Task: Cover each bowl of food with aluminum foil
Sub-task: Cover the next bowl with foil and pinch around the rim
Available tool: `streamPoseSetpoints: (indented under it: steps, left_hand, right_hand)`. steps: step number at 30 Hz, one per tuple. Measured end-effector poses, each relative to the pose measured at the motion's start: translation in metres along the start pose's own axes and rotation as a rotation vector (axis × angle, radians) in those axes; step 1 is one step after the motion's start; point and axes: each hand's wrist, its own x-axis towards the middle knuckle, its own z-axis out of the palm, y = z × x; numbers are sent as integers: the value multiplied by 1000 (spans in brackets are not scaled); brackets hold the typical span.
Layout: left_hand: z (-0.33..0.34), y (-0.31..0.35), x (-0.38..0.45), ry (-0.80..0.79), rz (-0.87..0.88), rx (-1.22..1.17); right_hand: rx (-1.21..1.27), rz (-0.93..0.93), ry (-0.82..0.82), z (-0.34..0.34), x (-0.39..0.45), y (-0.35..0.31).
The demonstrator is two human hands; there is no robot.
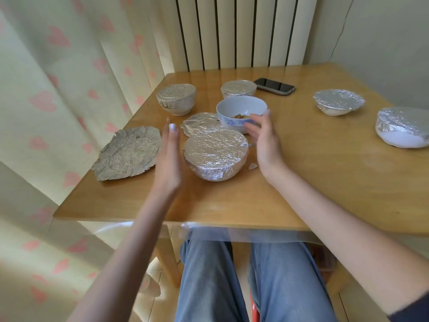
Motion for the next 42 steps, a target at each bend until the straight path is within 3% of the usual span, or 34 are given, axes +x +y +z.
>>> streamPoseSetpoints:
  steps: [2, 4, 6, 9, 13, 16, 21, 30, 38, 42]
  left_hand:
    - [-25, 9, 5, -302, 179, 207]
    - [-40, 31, 15, -657, 248, 505]
    - [-35, 55, 30, -914, 248, 826]
    - [-2, 78, 50, -1131, 306, 1210]
    - [31, 85, 61, -1265, 353, 1421]
    - [38, 86, 62, -1294, 310, 1395]
    - [44, 80, 61, -1209, 329, 1425]
    - [33, 92, 70, -1274, 101, 1358]
    - [36, 84, 60, -1137, 20, 1415]
    - [38, 77, 53, -1089, 26, 1462]
  right_hand:
    - [-142, -135, 177, -16, -11, 5]
    - [-258, -266, 201, -29, -28, 11]
    - [-355, -381, 166, -36, -44, 14]
    - [-436, -433, 83, -36, -60, 18]
    - [-424, -413, 73, -37, -67, 20]
    - [-409, -365, 36, -37, -66, 20]
    - [-424, -395, -58, -38, -66, 19]
    - [-450, -401, -7, -39, -64, 21]
    - [-526, -448, 28, -40, -66, 18]
    - [-636, -562, -166, -36, -66, 6]
